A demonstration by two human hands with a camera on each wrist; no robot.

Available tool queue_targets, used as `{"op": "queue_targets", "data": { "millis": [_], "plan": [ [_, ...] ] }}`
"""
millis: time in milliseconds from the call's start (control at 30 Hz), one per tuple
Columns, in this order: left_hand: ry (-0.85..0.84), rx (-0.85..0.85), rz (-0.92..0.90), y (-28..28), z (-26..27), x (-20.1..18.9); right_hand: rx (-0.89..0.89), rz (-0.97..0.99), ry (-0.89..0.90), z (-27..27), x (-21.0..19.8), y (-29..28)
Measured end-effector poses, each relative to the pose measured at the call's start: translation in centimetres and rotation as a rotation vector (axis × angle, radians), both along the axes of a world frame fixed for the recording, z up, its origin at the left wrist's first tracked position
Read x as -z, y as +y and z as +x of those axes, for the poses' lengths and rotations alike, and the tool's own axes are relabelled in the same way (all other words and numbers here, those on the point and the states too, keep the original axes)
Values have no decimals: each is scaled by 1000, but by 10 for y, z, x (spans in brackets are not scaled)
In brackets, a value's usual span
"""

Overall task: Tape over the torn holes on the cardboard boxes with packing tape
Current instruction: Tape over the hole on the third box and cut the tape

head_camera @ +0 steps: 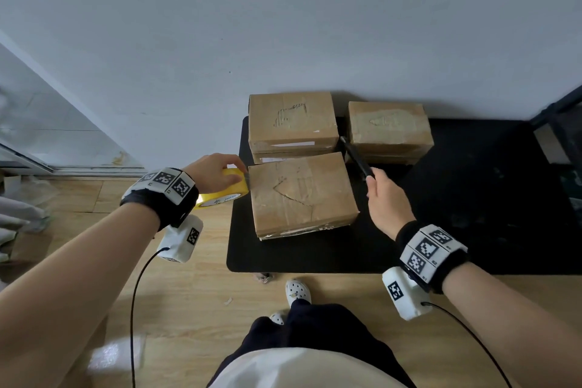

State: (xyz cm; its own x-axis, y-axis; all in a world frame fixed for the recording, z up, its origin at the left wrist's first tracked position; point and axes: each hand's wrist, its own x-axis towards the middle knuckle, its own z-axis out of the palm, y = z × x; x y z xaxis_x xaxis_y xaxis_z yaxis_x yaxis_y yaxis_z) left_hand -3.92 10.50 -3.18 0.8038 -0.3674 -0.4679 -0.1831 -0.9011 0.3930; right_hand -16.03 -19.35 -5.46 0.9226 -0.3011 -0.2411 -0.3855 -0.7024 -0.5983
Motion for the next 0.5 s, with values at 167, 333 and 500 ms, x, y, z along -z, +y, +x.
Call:
{"op": "queue_targets", "data": {
  "millis": [167, 333, 500],
  "plan": [
    [23, -31, -20, 2, -1, 2, 159, -68, 161, 7, 47, -14],
    [25, -28, -31, 0, -1, -2, 134, -102, 287, 7, 74, -10],
    [38, -31, -37, 2, 0, -3, 19, -252, 294, 5, 86, -9]
  ]
}}
